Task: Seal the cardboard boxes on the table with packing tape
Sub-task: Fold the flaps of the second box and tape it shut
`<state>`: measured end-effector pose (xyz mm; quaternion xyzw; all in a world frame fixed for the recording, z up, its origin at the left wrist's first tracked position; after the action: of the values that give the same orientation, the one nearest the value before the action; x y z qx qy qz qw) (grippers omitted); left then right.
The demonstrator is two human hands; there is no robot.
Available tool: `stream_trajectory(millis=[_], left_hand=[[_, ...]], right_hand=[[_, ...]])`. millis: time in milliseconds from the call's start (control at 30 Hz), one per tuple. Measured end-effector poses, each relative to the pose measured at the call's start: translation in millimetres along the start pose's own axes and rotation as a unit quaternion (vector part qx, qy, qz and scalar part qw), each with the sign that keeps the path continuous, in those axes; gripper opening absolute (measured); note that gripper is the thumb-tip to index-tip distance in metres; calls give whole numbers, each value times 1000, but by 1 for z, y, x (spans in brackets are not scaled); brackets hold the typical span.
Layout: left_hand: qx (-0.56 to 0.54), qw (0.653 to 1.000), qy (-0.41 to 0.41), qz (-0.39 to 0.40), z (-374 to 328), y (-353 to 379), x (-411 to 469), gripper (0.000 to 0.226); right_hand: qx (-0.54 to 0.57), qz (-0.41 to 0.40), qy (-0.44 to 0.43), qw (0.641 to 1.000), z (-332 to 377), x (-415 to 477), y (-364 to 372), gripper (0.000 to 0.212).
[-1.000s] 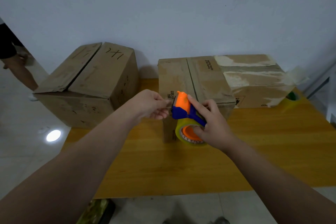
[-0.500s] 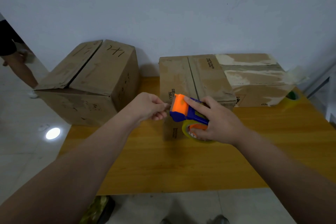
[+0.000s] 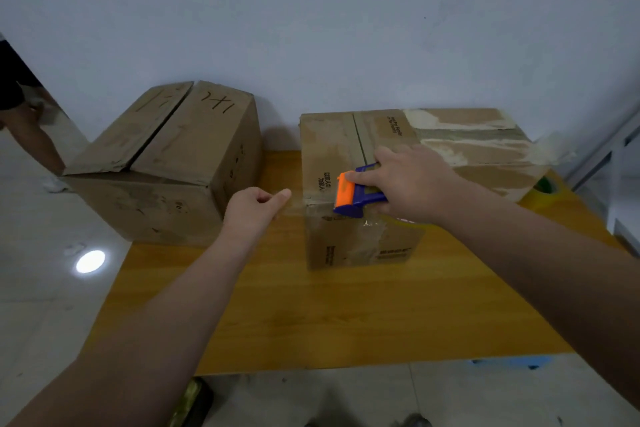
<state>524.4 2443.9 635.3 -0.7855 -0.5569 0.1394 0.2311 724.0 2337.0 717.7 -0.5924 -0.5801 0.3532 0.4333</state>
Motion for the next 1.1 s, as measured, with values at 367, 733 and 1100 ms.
stream_trajectory(millis=[367, 733, 1100], left_hand=[[10, 999, -11, -28, 21, 2, 5, 28], [9, 997, -78, 25, 42, 39, 5, 43], [-87, 957, -255, 107, 47, 61, 0, 58]], right_hand=[[-33, 46, -32, 998, 18, 27, -10, 56], [-24, 76, -34, 996, 22, 33, 0, 60], [-29, 61, -33, 997, 24, 31, 3, 60]])
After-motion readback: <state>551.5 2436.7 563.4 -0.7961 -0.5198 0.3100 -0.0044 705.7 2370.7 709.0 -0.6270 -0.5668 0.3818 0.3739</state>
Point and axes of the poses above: each hand's wrist, its own x-axis towards the middle knuckle, its own y-axis out of the palm, z = x × y, the point moved 4 cm from there along x, towards the middle knuckle, and after that the axes turned 10 degrees about y, right-handed, at the moved point
